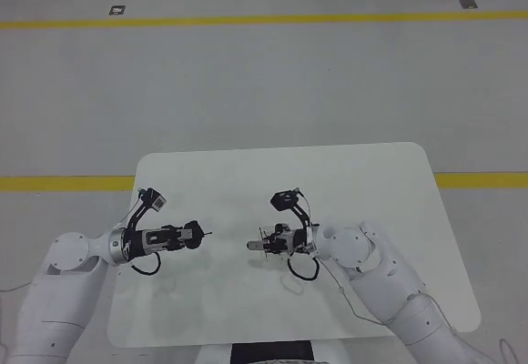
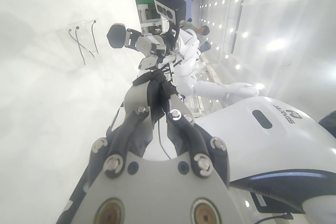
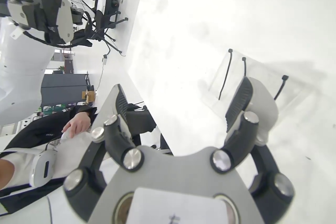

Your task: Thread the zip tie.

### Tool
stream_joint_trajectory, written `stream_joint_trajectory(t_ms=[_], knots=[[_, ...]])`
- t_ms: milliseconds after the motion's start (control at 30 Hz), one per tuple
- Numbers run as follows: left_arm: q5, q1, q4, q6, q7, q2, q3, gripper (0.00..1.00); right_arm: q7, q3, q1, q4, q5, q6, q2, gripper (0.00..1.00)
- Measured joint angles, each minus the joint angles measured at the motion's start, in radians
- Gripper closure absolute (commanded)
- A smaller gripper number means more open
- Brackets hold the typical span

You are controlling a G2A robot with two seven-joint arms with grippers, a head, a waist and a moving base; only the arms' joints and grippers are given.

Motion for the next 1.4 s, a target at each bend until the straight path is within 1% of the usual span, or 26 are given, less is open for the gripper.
stream_joint_trajectory(t_ms=[300, 333, 367, 400, 433, 467, 533, 633, 733, 833, 967, 1233, 1400], knots=[[0.0, 0.0, 0.0, 0.0, 0.0, 0.0, 0.0, 1.0, -0.01, -0.08, 0.052, 0.024, -0.086, 0.068, -0.011, 0.0], [0.0, 0.0, 0.0, 0.0, 0.0, 0.0, 0.0, 1.0, -0.013, -0.089, 0.059, 0.025, -0.1, 0.077, -0.012, 0.05], [0.0, 0.0, 0.0, 0.0, 0.0, 0.0, 0.0, 1.0, -0.015, -0.095, 0.063, 0.025, -0.111, 0.083, -0.013, 0.16], [0.0, 0.0, 0.0, 0.0, 0.0, 0.0, 0.0, 1.0, -0.017, -0.1, 0.066, 0.024, -0.121, 0.089, -0.014, 0.34], [0.0, 0.0, 0.0, 0.0, 0.0, 0.0, 0.0, 1.0, -0.021, -0.105, 0.069, 0.021, -0.133, 0.096, -0.014, 0.5], [0.0, 0.0, 0.0, 0.0, 0.0, 0.0, 0.0, 1.0, -0.025, -0.107, 0.07, 0.018, -0.142, 0.101, -0.014, 0.55], [0.0, 0.0, 0.0, 0.0, 0.0, 0.0, 0.0, 1.0, -0.034, -0.108, 0.068, 0.008, -0.16, 0.11, -0.013, 0.62], [0.0, 0.0, 0.0, 0.0, 0.0, 0.0, 0.0, 1.0, -0.033, -0.107, 0.064, -0.004, -0.191, 0.124, -0.009, 0.66], [0.0, 0.0, 0.0, 0.0, 0.0, 0.0, 0.0, 1.0, -0.02, -0.109, 0.062, -0.014, -0.223, 0.14, -0.007, 0.68], [0.0, 0.0, 0.0, 0.0, 0.0, 0.0, 0.0, 1.0, -0.014, -0.111, 0.059, -0.024, -0.246, 0.144, -0.004, 0.71], [0.0, 0.0, 0.0, 0.0, 0.0, 0.0, 0.0, 1.0, 0.011, -0.117, 0.059, -0.039, -0.301, 0.153, 0.0, 0.71], [0.0, 0.0, 0.0, 0.0, 0.0, 0.0, 0.0, 1.0, 0.127, -0.189, 0.102, -0.055, -0.467, 0.185, -0.004, 0.73], [0.0, 0.0, 0.0, 0.0, 0.0, 0.0, 0.0, 1.0, 0.177, -0.226, 0.134, -0.04, -0.506, 0.201, -0.014, 0.73]])
